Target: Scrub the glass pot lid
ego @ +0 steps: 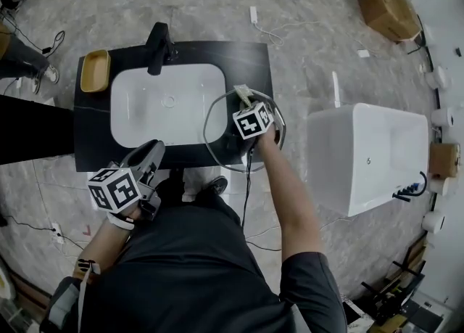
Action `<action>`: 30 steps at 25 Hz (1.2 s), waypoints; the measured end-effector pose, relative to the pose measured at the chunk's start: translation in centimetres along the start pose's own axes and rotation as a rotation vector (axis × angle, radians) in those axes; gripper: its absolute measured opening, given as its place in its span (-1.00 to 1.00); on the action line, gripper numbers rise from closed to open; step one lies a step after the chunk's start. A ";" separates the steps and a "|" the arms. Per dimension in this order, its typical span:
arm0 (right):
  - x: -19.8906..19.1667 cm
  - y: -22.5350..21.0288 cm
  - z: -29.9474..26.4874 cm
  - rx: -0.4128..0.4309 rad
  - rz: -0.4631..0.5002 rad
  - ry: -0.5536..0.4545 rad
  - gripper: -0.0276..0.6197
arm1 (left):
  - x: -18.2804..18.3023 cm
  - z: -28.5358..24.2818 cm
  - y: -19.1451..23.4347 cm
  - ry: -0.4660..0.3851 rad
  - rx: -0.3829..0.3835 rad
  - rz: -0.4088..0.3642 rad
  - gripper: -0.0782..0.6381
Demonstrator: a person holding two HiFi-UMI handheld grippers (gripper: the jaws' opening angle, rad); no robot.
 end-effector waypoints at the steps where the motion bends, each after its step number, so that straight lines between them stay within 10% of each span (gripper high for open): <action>1: 0.5 0.6 0.0 0.021 0.029 -0.010 -0.72 | -0.1 0.1 0.1 -0.001 0.002 0.004 -0.58; 14: 0.3 10.3 2.2 0.306 0.701 -0.162 -0.72 | -0.4 -0.2 -0.1 0.029 -0.018 -0.008 -0.58; 24: -2.9 11.9 4.0 0.262 0.887 -0.244 -0.72 | -1.4 -2.5 -2.7 0.095 -0.061 -0.051 -0.58; 30: 0.8 11.3 6.3 0.149 0.636 -0.374 -0.72 | -1.3 -3.0 -3.2 0.105 -0.055 -0.064 -0.58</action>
Point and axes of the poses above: the fingertips, and each gripper's own axes: z backward along the fingers, y to its left, x out of its top, the point moved 7 cm from there along z, backward along the fingers, and after that the axes turned 5 degrees about -x, right-handed, at the moved point
